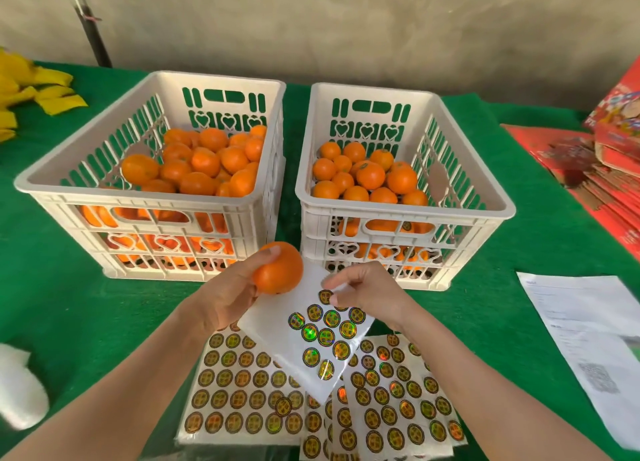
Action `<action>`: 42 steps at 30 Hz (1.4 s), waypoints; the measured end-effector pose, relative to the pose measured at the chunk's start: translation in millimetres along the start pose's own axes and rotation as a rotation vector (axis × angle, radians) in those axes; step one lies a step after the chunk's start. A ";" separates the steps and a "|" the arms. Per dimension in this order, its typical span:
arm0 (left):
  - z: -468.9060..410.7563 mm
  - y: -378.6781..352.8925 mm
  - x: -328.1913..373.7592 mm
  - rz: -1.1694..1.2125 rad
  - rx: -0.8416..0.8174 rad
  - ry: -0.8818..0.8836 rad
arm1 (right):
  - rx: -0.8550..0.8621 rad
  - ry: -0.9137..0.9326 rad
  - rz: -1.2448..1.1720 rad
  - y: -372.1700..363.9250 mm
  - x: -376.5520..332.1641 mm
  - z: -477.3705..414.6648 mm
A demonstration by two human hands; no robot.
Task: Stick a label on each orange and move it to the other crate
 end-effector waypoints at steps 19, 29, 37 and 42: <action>-0.3 -10.4 -2.2 -0.046 -0.075 0.050 | -0.105 0.028 -0.068 -5.0 -5.1 8.5; -0.5 -13.7 -12.6 -0.174 -0.045 0.130 | 0.095 -0.153 -0.255 7.4 12.5 11.0; 4.2 -28.4 12.3 -0.142 -0.064 0.031 | 0.313 0.276 -0.014 27.4 -49.7 34.1; 10.9 -51.1 33.4 -0.071 -0.158 -0.101 | 0.430 0.461 0.011 32.2 -95.9 47.1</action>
Point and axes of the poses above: each hand's wrist, its own z-axis away from the middle knuckle, its own y-axis out of the back of the hand, x = y × z, the point moved 8 cm from there along -z, towards the middle knuckle, and after that the axes turned 4 degrees about z, right-handed, at the moved point
